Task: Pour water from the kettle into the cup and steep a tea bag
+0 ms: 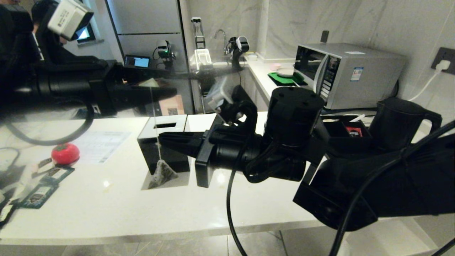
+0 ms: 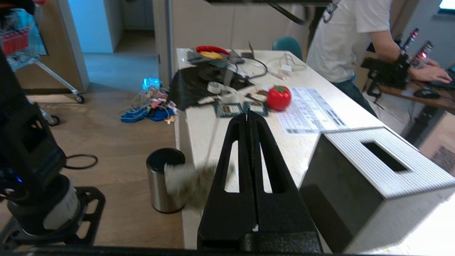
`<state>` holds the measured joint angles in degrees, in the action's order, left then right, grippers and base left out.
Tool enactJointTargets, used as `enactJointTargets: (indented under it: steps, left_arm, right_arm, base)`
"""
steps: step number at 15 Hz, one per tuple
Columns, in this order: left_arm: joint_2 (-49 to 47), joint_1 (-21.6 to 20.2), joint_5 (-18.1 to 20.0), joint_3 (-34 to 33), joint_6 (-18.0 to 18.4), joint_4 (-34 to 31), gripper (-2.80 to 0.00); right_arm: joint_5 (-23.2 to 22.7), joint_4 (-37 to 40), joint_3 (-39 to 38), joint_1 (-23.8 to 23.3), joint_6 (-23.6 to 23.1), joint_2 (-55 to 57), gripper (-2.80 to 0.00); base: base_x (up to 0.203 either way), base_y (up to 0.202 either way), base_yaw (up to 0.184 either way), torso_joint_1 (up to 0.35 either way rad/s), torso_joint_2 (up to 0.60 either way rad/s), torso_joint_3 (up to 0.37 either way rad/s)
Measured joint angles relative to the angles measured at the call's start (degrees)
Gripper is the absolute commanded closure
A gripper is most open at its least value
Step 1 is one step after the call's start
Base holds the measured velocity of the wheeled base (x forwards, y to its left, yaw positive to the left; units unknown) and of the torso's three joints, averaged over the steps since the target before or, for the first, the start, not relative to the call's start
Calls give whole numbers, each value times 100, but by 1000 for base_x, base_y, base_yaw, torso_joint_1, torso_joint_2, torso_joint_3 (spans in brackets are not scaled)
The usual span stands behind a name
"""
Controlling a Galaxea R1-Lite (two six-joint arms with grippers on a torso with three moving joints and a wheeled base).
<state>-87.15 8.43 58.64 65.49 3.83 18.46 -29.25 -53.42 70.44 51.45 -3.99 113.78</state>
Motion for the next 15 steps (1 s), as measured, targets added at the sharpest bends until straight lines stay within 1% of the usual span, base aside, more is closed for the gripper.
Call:
enactJointTargets:
  steps: [7,9,13,15]
  left_arm:
    - [-6,17,-6,-51,14,0,-280]
    - [-20,-8,-6,-104,39,-3,-280]
    - [-20,-138,-4,-364,85,18,-280]
    - [-13,-190,-3,-512,63,197,-280]
  right_arm:
    - [-7,4,174,72,29,19,0]
    - [-10,4,188,72,145,-36,0]
    - [-10,28,276,72,190,-167,0]
    - [-11,34,315,72,193,-202,0]
  base:
    - [0,0,0,0,0,0]
    - [0,0,0,0,0,0]
    - [0,0,0,0,0,0]
    - [0,0,0,0,0,0]
